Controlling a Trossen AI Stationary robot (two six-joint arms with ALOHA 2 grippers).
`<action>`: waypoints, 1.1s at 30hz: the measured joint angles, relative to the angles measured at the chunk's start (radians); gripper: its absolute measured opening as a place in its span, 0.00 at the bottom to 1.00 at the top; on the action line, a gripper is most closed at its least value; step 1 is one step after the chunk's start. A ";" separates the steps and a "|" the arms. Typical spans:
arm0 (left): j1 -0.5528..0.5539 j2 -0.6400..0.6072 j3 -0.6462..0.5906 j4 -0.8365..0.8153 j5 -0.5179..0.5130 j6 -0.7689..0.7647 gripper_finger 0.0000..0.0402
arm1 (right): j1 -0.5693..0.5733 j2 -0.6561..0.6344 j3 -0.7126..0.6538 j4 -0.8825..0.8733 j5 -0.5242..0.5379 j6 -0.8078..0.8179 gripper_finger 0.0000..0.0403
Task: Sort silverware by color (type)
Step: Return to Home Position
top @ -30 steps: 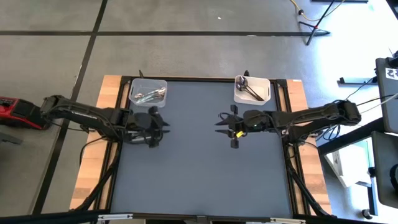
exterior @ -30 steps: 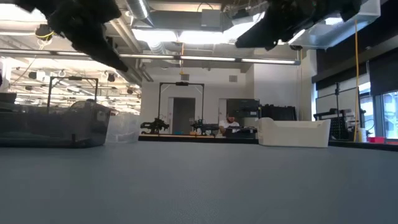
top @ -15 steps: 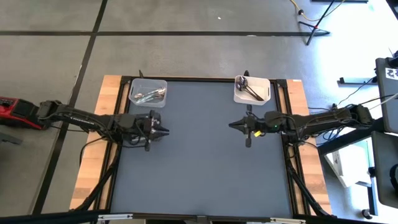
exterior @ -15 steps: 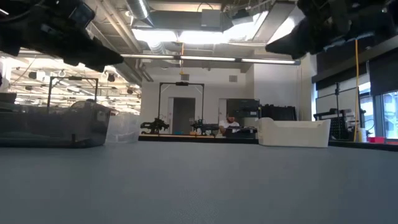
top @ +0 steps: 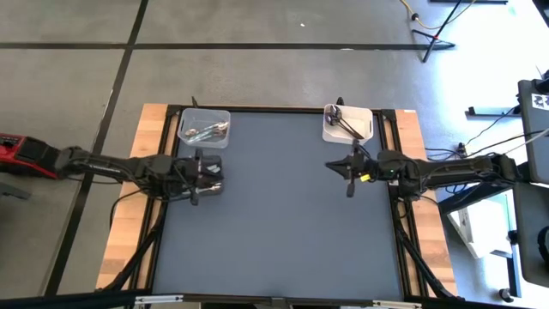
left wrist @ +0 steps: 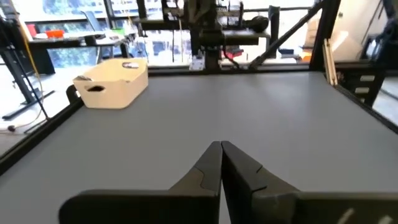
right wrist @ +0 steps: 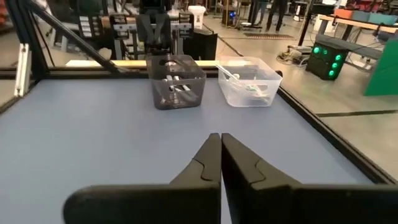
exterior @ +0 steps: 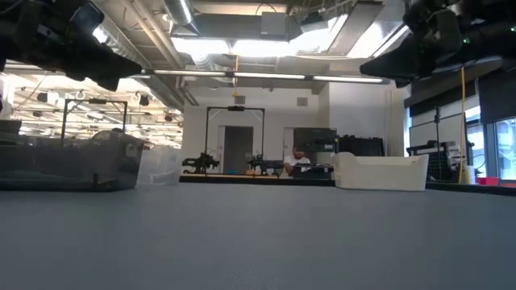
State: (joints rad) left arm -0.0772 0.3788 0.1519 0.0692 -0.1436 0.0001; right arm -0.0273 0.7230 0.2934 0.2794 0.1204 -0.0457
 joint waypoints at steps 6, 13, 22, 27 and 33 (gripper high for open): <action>0.000 -0.119 -0.069 -0.003 -0.001 -0.026 0.01 | 0.000 -0.085 -0.045 -0.001 0.000 0.031 0.01; 0.000 -0.226 -0.117 -0.025 -0.005 -0.031 0.00 | 0.000 -0.113 -0.111 0.004 -0.019 0.086 0.01; 0.000 -0.298 -0.117 -0.108 -0.015 -0.056 0.01 | 0.000 -0.159 -0.168 0.019 -0.015 0.094 0.01; 0.000 -0.311 -0.117 -0.108 -0.008 -0.050 0.01 | 0.000 -0.238 -0.206 0.018 -0.014 0.095 0.01; 0.000 -0.311 -0.117 -0.108 -0.002 -0.047 0.01 | 0.000 -0.358 -0.255 0.000 -0.011 0.102 0.01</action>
State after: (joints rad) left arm -0.0772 0.0681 0.0345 -0.0391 -0.1452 -0.0467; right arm -0.0269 0.3650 0.0384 0.2798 0.1089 0.0559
